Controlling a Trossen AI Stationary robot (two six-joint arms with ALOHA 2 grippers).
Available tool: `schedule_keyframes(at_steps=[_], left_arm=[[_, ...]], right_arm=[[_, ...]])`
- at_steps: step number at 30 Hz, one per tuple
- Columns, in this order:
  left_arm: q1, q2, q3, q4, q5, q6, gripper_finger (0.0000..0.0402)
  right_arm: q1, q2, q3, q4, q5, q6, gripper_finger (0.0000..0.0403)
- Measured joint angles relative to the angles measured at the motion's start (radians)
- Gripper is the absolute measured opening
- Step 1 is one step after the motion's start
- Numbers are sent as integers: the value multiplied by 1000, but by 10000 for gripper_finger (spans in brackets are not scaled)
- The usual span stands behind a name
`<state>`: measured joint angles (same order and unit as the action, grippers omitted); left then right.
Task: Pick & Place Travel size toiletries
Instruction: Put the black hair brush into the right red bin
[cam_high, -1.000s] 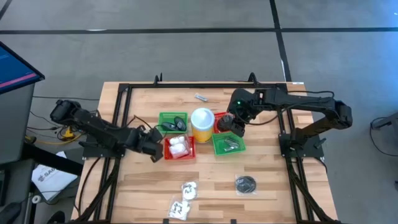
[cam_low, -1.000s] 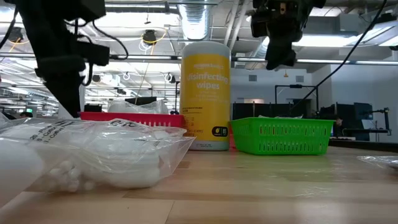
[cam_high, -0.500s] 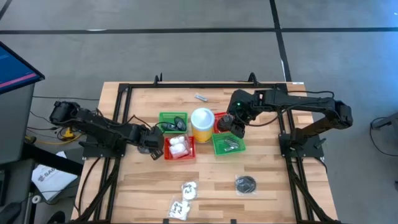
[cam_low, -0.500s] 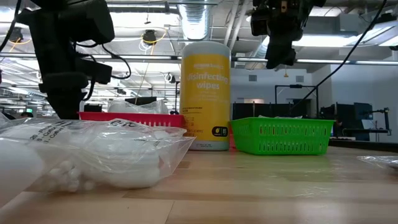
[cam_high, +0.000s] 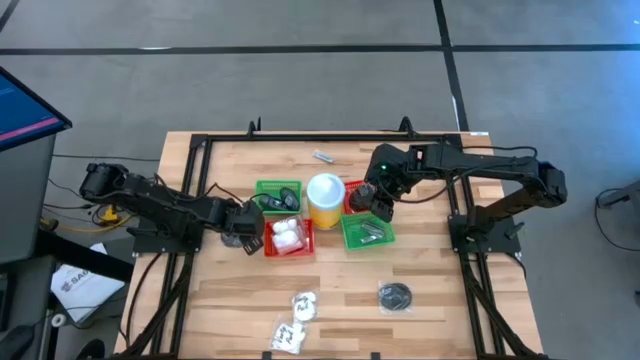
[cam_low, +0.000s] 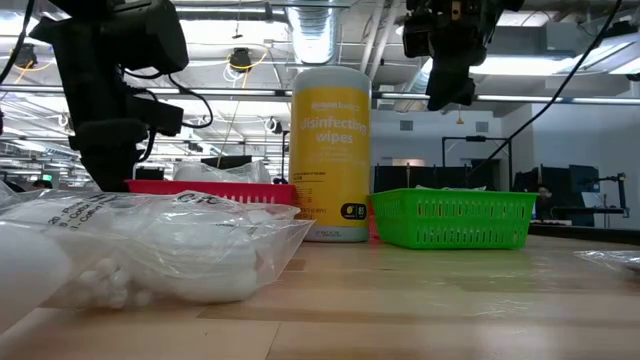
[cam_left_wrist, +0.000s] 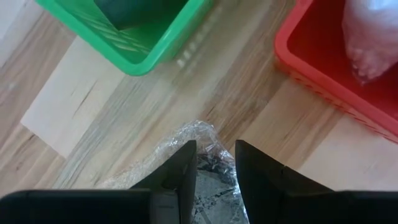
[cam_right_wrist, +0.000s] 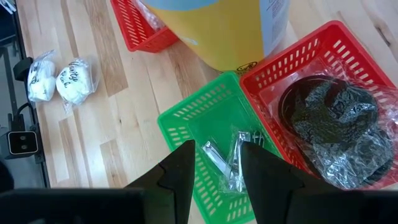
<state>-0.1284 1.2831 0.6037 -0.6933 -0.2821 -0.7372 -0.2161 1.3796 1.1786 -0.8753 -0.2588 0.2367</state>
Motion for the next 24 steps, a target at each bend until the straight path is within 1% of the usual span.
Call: schedule_keyframes(at_steps=[13,17,21,24], left_arm=[[0,0,0,12,3,26,105],[0,0,0,17,2,25,134],[0,0,0,17,-36,17,177],[1,0,-5,28,-44,23,197]], right_arm=[[0,0,0,1,0,0,121],[1,0,0,1,0,3,121],[7,0,0,1,0,3,121],[14,0,0,2,0,4,121]])
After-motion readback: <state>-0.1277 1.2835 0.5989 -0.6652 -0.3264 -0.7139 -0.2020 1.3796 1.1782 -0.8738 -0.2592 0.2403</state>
